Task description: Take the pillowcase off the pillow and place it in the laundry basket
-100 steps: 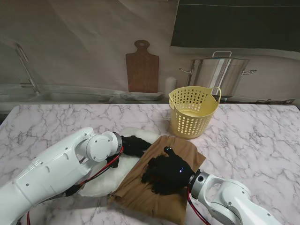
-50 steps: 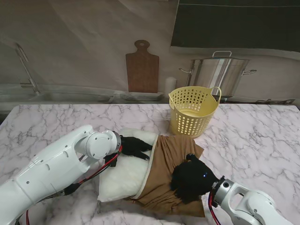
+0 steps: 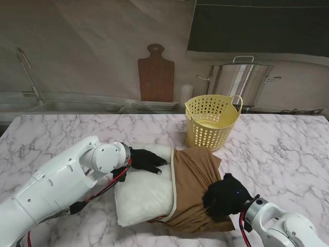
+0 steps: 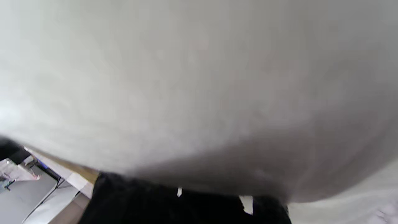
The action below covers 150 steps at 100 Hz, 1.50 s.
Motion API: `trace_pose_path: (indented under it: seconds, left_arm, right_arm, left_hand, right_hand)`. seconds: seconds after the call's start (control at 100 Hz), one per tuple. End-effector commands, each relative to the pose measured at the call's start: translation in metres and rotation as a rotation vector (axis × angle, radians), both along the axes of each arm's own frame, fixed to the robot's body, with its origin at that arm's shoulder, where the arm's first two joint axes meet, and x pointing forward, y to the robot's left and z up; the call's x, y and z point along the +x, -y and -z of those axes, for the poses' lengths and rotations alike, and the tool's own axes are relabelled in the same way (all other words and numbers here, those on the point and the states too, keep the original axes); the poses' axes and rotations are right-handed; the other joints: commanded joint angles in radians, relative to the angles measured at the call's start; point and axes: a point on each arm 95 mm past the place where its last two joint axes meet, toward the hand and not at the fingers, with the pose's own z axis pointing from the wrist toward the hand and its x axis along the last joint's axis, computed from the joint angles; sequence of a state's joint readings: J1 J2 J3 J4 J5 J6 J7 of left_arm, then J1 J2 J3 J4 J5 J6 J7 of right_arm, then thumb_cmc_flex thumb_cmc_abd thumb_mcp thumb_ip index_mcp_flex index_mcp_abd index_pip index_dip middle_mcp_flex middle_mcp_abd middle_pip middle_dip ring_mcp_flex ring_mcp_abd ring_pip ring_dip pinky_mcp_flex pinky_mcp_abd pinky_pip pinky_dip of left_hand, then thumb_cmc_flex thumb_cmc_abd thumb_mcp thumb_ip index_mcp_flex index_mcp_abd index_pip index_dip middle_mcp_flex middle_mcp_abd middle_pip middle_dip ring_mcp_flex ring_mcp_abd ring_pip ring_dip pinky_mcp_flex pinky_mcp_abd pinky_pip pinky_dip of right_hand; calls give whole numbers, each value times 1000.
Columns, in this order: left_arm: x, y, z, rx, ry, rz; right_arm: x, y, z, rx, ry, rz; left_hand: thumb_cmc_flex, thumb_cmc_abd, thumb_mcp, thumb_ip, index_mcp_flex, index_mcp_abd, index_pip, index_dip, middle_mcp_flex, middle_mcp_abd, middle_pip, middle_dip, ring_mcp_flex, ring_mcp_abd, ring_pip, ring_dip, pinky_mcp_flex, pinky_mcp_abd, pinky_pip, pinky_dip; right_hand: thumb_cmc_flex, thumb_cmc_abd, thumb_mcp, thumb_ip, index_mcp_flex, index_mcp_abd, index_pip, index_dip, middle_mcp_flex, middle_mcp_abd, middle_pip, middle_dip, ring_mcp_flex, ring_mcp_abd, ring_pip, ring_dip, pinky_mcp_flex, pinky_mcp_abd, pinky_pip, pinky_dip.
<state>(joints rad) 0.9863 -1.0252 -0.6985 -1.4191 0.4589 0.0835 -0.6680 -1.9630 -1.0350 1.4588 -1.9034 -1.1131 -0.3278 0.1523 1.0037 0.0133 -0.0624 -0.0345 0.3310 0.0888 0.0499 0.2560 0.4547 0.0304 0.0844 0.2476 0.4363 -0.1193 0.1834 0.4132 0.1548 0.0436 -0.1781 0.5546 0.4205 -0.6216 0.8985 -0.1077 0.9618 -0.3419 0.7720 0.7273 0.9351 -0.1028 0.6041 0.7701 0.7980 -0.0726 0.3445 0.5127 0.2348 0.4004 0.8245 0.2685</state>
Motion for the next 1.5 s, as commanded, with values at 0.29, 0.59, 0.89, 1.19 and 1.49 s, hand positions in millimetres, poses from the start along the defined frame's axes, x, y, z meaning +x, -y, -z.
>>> trace_pose_path:
  seconds: [0.29, 0.59, 0.89, 1.19, 1.49]
  left_arm:
    - [-39, -47, -23, -63, 220, -8]
    - [-83, -52, -56, -329, 455, 37]
    - [-109, -40, -48, -562, 458, 15]
    - [-96, -53, -19, -276, 146, 105]
    - [-59, -43, 16, -152, -71, 41]
  right_arm:
    - [14, -3, 13, 7, -38, -69]
    - [26, -12, 10, 44, -51, -89]
    - [38, -33, 11, 77, -133, -77]
    - [40, -40, 13, 80, -156, -74]
    - [28, -35, 7, 100, -89, -71]
  left_hand:
    - [81, -14, 37, 21, 101, 49, 45, 34, 42, 138, -8, -5, 46, 326, 15, 1, -4, 117, 864, -18]
    - [175, -117, 43, 11, 309, -43, 249, 295, 199, 143, 87, 96, 144, 350, 69, 38, 48, 221, 958, 9]
    - [96, -132, 41, 11, 281, -46, 186, 262, 159, 160, 119, 214, 217, 358, 267, 377, 153, 189, 1280, 153]
    - [-44, -102, 32, 16, 274, -5, 117, 177, 121, 133, -6, 21, 80, 348, -11, -16, 6, 185, 870, -41]
    - [-74, -114, 30, 16, 183, 6, 73, 143, -43, 112, -62, -39, -19, 310, -47, -67, -37, 138, 786, -47]
  right_hand:
    - [18, 21, -3, 22, 156, 224, 342, 103, 70, 23, 34, -28, 152, 65, 130, 82, 2, 24, -7, 28]
    - [21, 44, -25, 10, 139, 205, 331, 105, 63, 31, 29, -39, 143, 71, 124, 81, -2, 25, -17, 37]
    - [137, 197, -215, -23, -123, 87, 232, 92, 13, 65, -25, -90, 113, 99, 47, 30, -18, 32, -42, 55]
    - [164, 238, -263, -11, -290, 81, 164, 22, -30, 67, -34, -106, 94, 98, 22, 17, -20, 28, -36, 63]
    - [77, 304, -324, 28, -341, 149, -111, -210, -120, 95, -64, -153, 9, 109, -13, -16, -18, -4, 5, 82]
